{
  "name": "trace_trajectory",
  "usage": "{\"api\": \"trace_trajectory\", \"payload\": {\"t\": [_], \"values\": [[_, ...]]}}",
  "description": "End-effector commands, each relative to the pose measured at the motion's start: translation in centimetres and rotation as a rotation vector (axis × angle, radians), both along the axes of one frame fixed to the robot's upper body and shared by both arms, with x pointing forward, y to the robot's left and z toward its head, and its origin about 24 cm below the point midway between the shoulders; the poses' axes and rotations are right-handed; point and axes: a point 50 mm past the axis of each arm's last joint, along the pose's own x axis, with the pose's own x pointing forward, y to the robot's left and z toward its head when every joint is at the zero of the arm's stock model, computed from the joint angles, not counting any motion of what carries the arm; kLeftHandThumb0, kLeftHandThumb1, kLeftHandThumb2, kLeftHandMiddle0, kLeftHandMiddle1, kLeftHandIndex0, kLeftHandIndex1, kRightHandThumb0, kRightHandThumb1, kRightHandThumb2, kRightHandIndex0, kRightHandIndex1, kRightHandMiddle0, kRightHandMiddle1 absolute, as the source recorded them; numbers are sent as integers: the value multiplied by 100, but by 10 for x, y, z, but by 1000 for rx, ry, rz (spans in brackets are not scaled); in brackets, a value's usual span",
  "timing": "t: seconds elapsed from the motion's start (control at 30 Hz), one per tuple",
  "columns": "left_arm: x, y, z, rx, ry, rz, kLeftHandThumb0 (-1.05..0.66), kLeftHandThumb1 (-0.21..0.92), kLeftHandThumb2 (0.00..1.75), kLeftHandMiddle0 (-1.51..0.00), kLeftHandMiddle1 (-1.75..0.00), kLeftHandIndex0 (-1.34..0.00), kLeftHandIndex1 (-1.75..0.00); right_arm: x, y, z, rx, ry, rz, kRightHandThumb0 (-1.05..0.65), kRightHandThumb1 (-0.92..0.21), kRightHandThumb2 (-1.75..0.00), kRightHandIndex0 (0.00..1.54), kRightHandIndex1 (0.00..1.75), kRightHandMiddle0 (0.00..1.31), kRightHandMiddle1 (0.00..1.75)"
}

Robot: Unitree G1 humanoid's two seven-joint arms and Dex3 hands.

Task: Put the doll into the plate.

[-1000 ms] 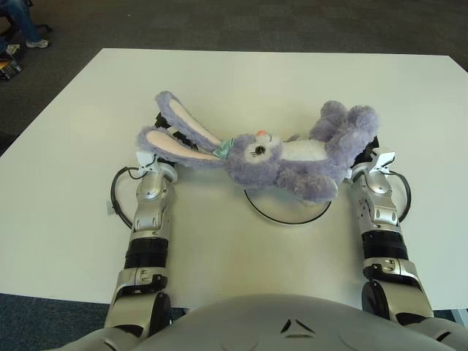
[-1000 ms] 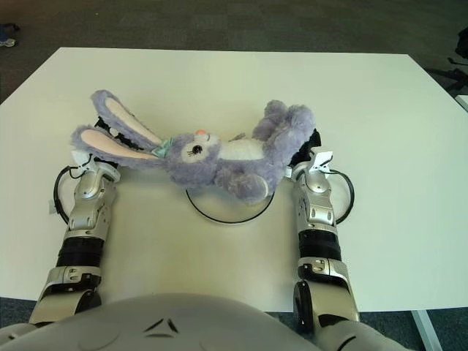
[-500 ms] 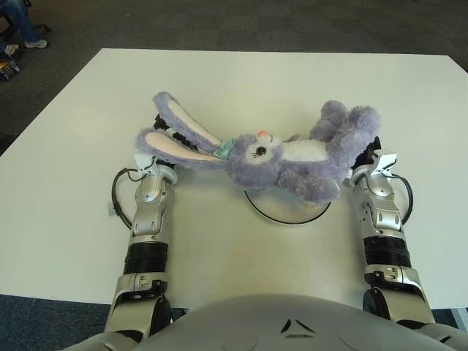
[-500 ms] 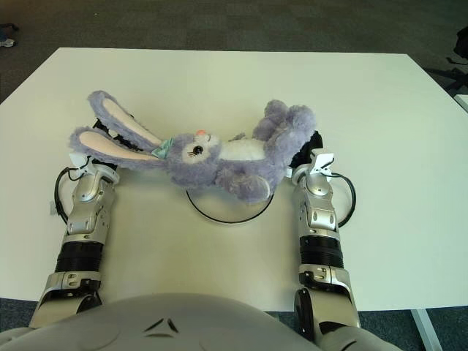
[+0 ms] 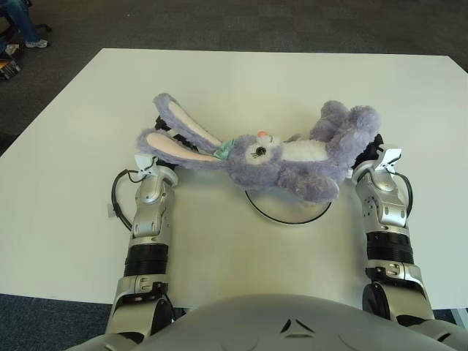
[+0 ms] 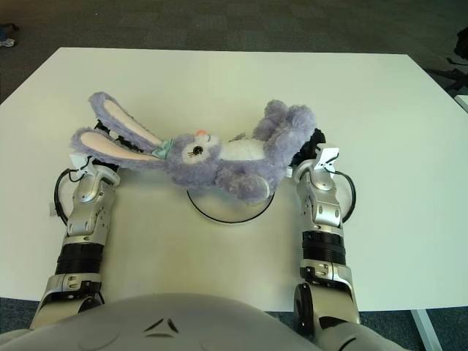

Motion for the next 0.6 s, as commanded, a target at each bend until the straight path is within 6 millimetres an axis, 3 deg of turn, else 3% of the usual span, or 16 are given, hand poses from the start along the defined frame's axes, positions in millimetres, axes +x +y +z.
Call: {"api": "trace_trajectory", "payload": {"t": [0.0,0.57], "values": [[-3,0,-8,-15,40,6,-41,56,100,-102,-175,-42,-175,-6,-2,-24,44,128,-22,-1,7,-175,90,175,70,170],[-2,0,-10,-12,63,20,-41,57,100,-102,-175,-42,-175,-1,-3,-28,156,220,3,-1,9,-175,91,175,73,167]]}}
